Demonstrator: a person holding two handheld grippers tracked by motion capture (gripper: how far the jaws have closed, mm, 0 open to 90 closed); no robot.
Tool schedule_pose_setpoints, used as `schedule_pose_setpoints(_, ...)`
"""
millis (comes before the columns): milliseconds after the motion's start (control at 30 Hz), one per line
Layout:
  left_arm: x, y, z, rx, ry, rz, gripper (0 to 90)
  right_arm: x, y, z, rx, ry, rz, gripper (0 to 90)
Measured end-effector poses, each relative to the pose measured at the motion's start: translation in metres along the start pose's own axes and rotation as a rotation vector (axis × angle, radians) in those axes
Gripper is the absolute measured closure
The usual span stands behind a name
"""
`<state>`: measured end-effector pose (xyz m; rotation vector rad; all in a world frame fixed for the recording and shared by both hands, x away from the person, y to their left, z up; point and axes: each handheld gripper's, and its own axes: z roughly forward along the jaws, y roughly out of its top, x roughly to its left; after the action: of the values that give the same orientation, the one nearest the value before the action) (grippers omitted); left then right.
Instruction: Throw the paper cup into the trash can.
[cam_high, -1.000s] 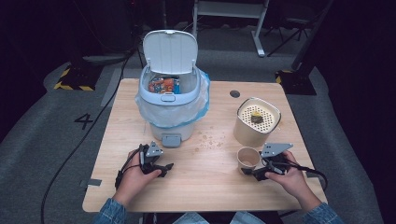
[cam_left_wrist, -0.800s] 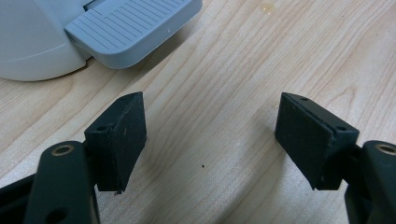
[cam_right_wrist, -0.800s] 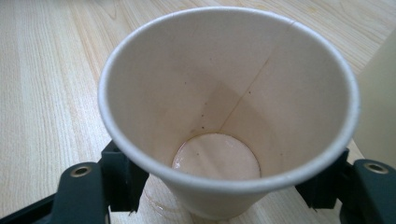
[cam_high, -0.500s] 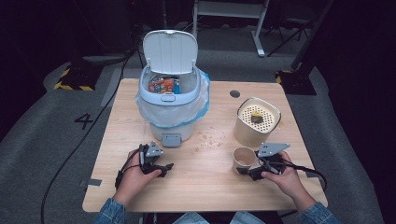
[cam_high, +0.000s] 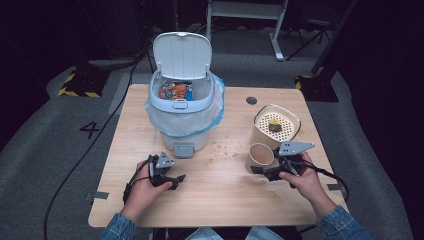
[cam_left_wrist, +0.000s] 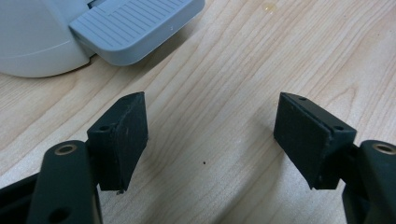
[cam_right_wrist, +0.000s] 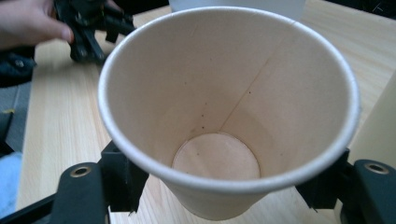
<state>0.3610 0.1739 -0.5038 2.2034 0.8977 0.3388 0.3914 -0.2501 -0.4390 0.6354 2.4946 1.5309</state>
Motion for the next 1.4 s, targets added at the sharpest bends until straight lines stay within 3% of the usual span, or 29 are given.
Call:
schedule_pose_setpoints(133, 0.001, -0.003, -0.004, 0.001, 0.014, -0.006, 31.3, -0.002, 0.014, -0.003, -0.014, -0.008, -0.002, 30.2)
schedule_pose_setpoints(233, 0.002, -0.009, -0.01, -0.017, 0.022, -0.039, 31.6, -0.006, 0.037, -0.008, -0.034, -0.016, 0.008, 30.3)
schedule_pose_setpoints(333, 0.002, -0.013, -0.017, -0.003, 0.027, -0.071, 31.4, -0.009, 0.053, -0.01, -0.038, -0.028, -0.004, 30.3)
schedule_pose_setpoints(767, -0.002, -0.019, -0.033, -0.01, 0.059, -0.059, 29.7, -0.017, 0.119, -0.008, -0.017, -0.073, -0.092, 30.3)
schedule_pose_setpoints(1000, 0.001, -0.02, -0.03, -0.005, 0.04, -0.075, 30.0, -0.021, 0.149, -0.009, -0.023, -0.105, -0.121, 30.4)
schedule_pose_setpoints(1133, 0.003, -0.019, -0.027, 0.005, 0.031, -0.073, 29.6, -0.024, 0.159, -0.009, -0.023, -0.098, -0.121, 30.6)
schedule_pose_setpoints(1333, 0.004, -0.017, -0.023, 0.026, 0.019, -0.06, 28.3, -0.03, 0.177, -0.004, 0.005, -0.096, -0.132, 30.5)
schedule_pose_setpoints(1400, 0.004, -0.017, -0.021, 0.022, 0.015, -0.056, 27.3, -0.031, 0.188, 0.001, 0.035, -0.095, -0.165, 30.5)
